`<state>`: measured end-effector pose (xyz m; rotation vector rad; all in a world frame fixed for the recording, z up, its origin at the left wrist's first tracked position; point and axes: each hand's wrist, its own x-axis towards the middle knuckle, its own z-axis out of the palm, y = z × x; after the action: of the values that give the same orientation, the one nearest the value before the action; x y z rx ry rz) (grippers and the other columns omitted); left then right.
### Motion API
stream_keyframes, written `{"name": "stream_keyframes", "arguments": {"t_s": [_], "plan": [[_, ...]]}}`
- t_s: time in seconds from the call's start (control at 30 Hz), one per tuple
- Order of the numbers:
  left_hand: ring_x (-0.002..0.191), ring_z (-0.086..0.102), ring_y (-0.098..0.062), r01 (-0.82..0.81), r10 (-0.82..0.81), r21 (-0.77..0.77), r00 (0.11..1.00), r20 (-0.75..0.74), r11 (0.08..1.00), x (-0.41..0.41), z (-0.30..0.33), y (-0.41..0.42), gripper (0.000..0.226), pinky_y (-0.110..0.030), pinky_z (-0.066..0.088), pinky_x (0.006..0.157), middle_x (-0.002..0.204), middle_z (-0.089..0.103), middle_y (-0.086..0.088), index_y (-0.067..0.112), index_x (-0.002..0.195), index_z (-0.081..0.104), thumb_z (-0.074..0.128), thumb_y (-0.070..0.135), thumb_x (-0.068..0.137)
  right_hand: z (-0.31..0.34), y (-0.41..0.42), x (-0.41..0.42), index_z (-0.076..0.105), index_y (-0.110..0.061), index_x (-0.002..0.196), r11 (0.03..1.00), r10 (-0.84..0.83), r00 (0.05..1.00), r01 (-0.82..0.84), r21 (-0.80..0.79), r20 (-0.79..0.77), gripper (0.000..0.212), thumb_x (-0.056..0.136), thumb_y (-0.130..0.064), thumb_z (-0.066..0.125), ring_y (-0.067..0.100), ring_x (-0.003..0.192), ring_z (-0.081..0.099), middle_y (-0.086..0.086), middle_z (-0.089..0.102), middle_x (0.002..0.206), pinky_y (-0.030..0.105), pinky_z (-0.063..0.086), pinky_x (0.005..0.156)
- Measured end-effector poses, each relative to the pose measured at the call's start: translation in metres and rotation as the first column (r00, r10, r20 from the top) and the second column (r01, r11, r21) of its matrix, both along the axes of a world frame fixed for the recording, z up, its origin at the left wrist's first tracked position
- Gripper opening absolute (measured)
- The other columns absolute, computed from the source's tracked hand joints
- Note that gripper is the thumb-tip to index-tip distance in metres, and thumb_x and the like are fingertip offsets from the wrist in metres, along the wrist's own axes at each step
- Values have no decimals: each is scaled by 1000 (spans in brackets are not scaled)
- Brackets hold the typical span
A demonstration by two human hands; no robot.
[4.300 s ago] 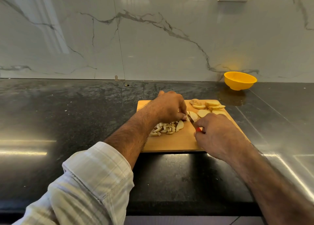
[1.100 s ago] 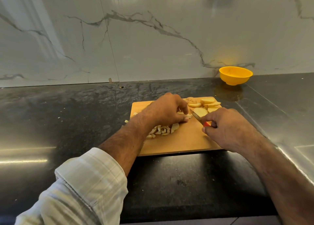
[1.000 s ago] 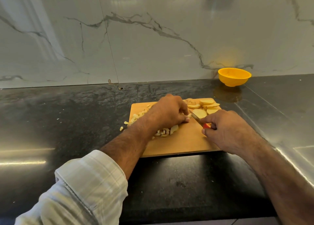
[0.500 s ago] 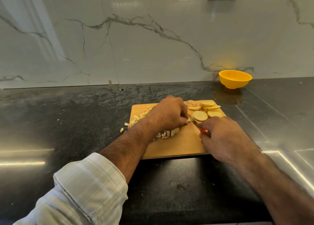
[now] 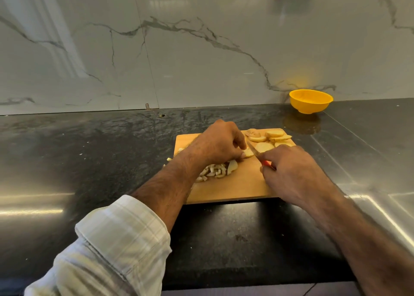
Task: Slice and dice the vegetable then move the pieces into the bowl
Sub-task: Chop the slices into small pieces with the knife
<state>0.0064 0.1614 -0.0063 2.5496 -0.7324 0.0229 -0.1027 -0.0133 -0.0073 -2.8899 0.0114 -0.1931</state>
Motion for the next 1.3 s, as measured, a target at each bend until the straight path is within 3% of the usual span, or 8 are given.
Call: {"name": "stream_keyframes", "arguments": {"t_s": [0.23, 0.43, 0.57, 0.83, 1.03, 1.1, 1.23, 1.3], "plan": [[86, 69, -4, 10, -12, 81, 999, 33, 997, 2, 1, -9, 10, -33, 62, 89, 92, 78, 14, 22, 99, 86, 85, 22, 88, 1, 18, 9, 69, -27, 120, 997, -29, 996, 23, -70, -90, 24, 97, -28, 64, 16, 86, 53, -6, 55, 93, 30, 50, 73], [90, 70, -4, 17, -18, 53, 1000, 8, 998, 2, -1, -4, 14, -34, 63, 89, 99, 79, 11, 23, 104, 85, 85, 23, 89, 2, 21, 23, 68, -26, 128, 999, -32, 997, 32, -9, -63, 31, 97, -28, 66, 17, 100, 59, -1, 68, 118, 32, 56, 85], [98, 66, -7, -3, 4, -4, 999, 32, 1000, 4, 0, 3, 23, -37, 61, 94, 105, 77, 7, 21, 110, 82, 85, 25, 88, 2, 8, 8, 73, -30, 122, 1000, -16, 999, 17, -11, 42, 26, 98, -33, 63, 15, 92, 57, -6, 70, 112, 28, 47, 69], [88, 70, -6, 6, -7, 58, 999, 32, 998, 3, 1, -3, 9, -34, 62, 91, 93, 79, 10, 21, 97, 85, 83, 18, 89, 7, 27, 0, 64, -29, 133, 995, -5, 993, -6, -97, -117, 37, 96, -31, 66, 17, 99, 54, -3, 64, 118, 35, 58, 85], [84, 71, -4, 19, -21, 65, 999, 36, 998, 3, 1, -2, 8, -33, 63, 87, 89, 79, 11, 21, 94, 86, 85, 17, 87, 7, 35, 20, 68, -21, 127, 998, -14, 997, 8, -68, -78, 30, 97, -27, 68, 20, 104, 62, 0, 67, 114, 33, 58, 87], [86, 72, -2, 32, -32, 16, 999, 3, 999, 4, 1, 4, 13, -29, 63, 87, 95, 80, 10, 20, 101, 85, 85, 18, 88, 3, 27, 22, 71, -25, 126, 1000, -17, 999, 17, -16, -45, 29, 97, -28, 66, 18, 100, 61, -2, 69, 114, 32, 56, 82], [88, 70, -1, 18, -18, -59, 1000, 9, 998, 6, 4, 13, 19, -22, 59, 87, 101, 79, 8, 18, 107, 83, 85, 17, 88, 4, 12, 11, 76, -26, 120, 999, 38, 996, -36, -29, 84, 25, 100, -31, 63, 14, 88, 52, -4, 69, 110, 22, 35, 59], [83, 69, -2, 24, -23, -29, 1000, 11, 999, 4, 5, 11, 16, -21, 57, 81, 95, 78, 9, 18, 103, 83, 85, 14, 87, 6, 12, 5, 74, -28, 124, 999, 45, 997, -44, -15, 70, 28, 99, -32, 64, 13, 87, 56, -5, 71, 109, 21, 39, 58]]}}
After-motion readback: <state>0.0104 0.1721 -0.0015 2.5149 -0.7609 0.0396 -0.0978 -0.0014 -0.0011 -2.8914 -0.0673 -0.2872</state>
